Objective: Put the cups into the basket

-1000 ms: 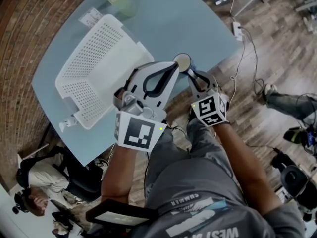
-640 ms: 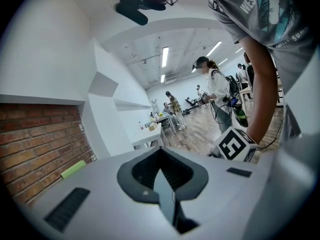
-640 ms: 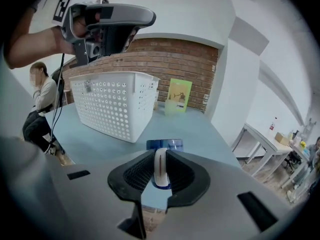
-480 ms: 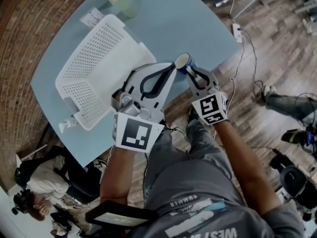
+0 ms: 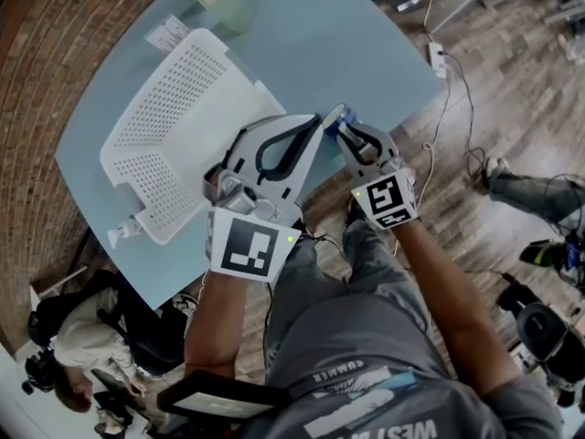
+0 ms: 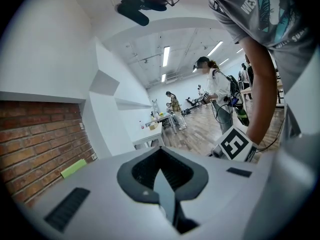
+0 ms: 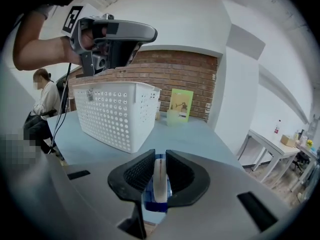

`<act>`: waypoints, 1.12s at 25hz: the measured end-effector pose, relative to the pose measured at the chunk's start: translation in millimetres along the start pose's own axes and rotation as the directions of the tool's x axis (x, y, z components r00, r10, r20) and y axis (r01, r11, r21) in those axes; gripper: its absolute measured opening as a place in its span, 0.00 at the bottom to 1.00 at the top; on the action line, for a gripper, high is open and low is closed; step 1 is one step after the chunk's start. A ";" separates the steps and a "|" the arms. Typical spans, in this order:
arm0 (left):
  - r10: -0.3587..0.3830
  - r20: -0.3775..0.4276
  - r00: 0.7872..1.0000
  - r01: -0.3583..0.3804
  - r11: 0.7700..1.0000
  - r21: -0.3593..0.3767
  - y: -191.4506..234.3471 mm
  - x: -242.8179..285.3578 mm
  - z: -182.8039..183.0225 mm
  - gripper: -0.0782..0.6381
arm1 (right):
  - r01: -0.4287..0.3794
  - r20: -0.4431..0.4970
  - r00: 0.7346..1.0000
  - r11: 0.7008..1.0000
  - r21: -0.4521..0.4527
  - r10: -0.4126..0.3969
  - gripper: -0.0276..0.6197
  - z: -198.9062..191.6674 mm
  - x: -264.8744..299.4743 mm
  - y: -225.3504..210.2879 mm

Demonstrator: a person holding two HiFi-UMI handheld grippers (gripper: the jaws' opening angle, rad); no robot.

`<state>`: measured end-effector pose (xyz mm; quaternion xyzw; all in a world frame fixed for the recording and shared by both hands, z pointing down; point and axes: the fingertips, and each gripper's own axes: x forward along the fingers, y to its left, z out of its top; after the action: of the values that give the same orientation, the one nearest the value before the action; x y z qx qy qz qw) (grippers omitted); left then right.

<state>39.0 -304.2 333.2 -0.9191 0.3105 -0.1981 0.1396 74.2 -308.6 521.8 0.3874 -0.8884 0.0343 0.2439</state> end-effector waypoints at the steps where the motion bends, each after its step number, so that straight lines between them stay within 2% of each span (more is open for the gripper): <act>1: 0.001 -0.001 1.000 -0.001 1.000 -0.001 0.9 0.0 -0.4 0.11 | -0.002 0.004 1.000 1.000 0.001 0.002 0.16 1.0 3.0 0.3; 9: 0.008 -0.010 1.000 -0.008 1.000 -0.002 6.8 -0.3 -5.9 0.11 | -0.023 0.044 0.999 1.000 -0.021 0.024 0.16 19.3 28.1 -1.8; 24: 0.025 -0.004 1.000 -0.025 1.000 -0.007 13.3 -5.5 -6.0 0.11 | -0.125 -0.053 0.991 0.985 -0.120 0.120 0.16 19.5 52.5 4.2; 28: 0.033 -0.002 0.999 -0.033 0.999 -0.013 16.8 -7.9 -7.6 0.11 | -0.147 -0.074 0.988 0.981 -0.123 0.139 0.16 20.8 56.9 1.5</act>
<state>21.2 -313.2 331.3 -0.9146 0.3269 -0.1947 0.1364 31.6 -351.0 529.9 0.3048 -0.9058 0.0074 0.2941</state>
